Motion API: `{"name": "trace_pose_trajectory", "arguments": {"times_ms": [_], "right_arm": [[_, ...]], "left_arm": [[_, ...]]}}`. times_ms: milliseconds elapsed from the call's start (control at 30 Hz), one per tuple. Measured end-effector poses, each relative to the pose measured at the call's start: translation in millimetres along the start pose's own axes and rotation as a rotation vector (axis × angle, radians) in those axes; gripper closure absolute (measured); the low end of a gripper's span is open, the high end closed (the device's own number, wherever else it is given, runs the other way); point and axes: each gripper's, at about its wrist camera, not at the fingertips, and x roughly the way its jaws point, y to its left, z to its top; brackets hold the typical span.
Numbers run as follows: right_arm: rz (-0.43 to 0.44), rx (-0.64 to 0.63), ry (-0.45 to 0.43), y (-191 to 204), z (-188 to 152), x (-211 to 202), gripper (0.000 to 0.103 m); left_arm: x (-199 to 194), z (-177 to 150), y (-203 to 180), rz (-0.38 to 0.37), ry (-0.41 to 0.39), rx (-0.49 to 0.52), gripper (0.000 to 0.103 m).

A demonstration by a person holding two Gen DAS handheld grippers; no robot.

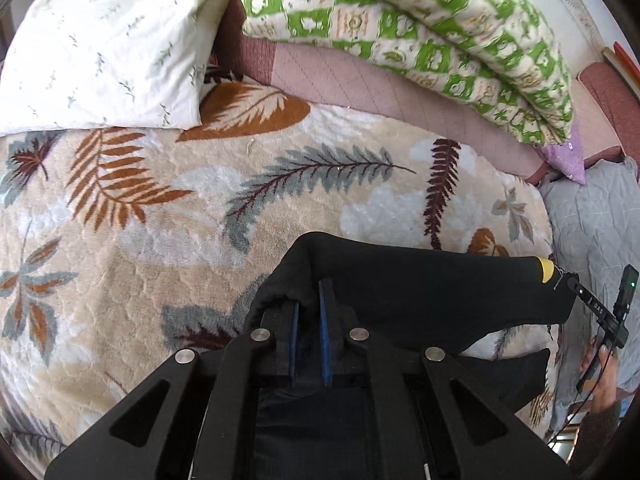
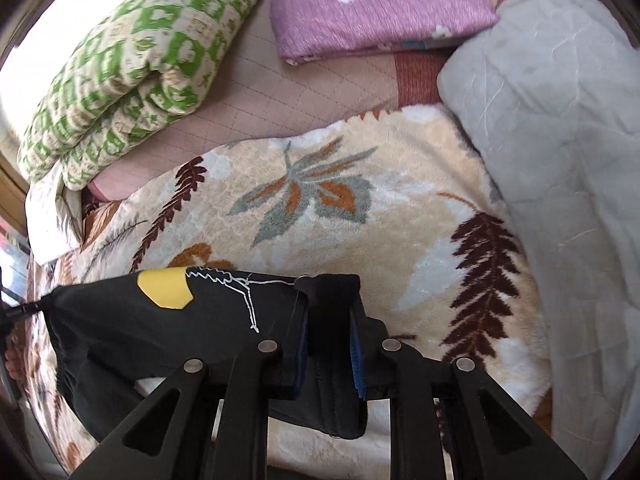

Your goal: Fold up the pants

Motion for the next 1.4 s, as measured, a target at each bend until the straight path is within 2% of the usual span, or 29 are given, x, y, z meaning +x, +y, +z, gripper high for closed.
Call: {"name": "trace_pose_trajectory", "arguments": {"times_ms": [200,433,567,867,967,1033,1100,1133,1300,1400], "right_arm": [[-0.018,-0.082,-0.074,7.8,-20.5,-37.2,0.086],[-0.024,-0.136,-0.105,8.5,-67.0,-66.7,0.085],[-0.029,-0.158,-0.109,7.4,-101.6,-75.0,0.085],[-0.016,-0.198,-0.094,9.5,-180.3,-85.3,0.084],[-0.027,-0.195,-0.076,8.2,-200.0,-86.6,0.082],[-0.038,-0.199,-0.06,8.2,-209.7,-88.5,0.081],[-0.063,-0.205,-0.048,8.9,-218.3,-92.8,0.076],[-0.073,-0.202,-0.046,8.3,-222.1,-95.9,0.07],[-0.111,-0.143,-0.032,-6.3,-236.3,-118.0,0.067],[-0.056,-0.03,-0.051,-20.3,-236.3,-139.5,0.066]], "left_arm": [[-32.1,-32.6,-3.1,-0.002,-0.086,-0.024,0.097],[-54.0,-87.6,1.1,-0.024,-0.109,-0.037,0.097],[-53.7,-120.8,7.2,-0.038,-0.081,-0.041,0.096],[-31.4,-182.3,30.8,-0.066,0.049,-0.075,0.096],[-31.3,-190.9,37.0,-0.07,0.075,-0.081,0.091],[-33.6,-195.1,39.2,-0.034,0.089,-0.066,0.091],[-39.7,-198.7,42.7,-0.01,0.083,-0.045,0.091],[-42.8,-200.4,45.5,-0.001,0.085,-0.042,0.091],[-65.4,-201.3,64.0,-0.058,0.088,-0.074,0.091],[-73.2,-187.2,65.1,-0.074,0.073,-0.085,0.083]]}}
